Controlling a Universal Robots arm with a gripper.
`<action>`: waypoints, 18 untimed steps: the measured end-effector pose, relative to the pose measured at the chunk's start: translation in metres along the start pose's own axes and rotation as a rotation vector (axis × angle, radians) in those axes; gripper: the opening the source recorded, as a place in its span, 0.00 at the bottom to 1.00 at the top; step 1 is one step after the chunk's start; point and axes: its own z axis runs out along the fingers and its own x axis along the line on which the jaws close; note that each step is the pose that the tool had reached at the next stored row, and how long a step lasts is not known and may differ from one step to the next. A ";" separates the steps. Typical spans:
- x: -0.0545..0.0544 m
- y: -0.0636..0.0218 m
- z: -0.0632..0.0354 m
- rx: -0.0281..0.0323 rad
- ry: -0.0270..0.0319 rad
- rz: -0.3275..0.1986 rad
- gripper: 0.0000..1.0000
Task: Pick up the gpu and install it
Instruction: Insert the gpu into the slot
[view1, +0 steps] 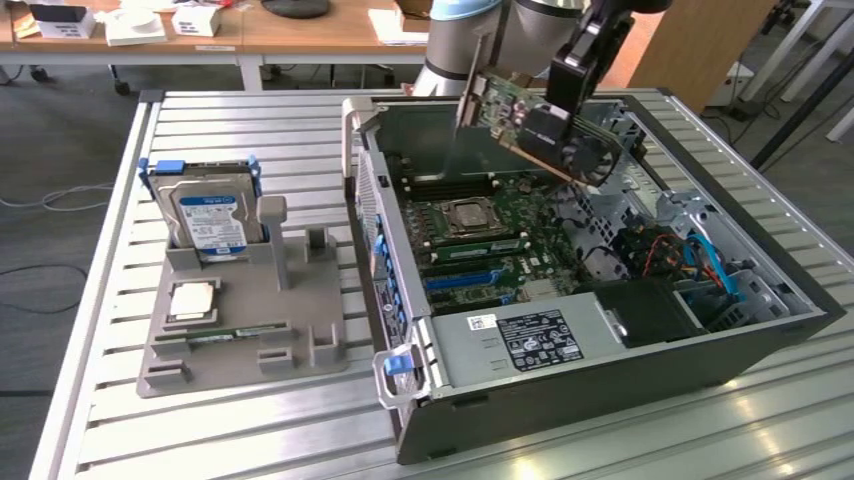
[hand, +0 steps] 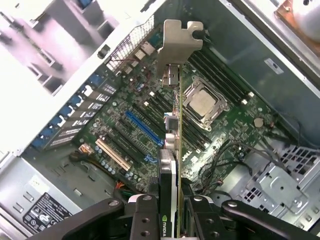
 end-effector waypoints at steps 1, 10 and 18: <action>0.000 0.0000 0.0001 -0.0002 0.0006 -0.018 0.27; 0.000 0.0000 0.0005 -0.0027 0.0061 -0.179 0.27; 0.000 0.0000 0.0007 -0.0048 0.0108 -0.317 0.27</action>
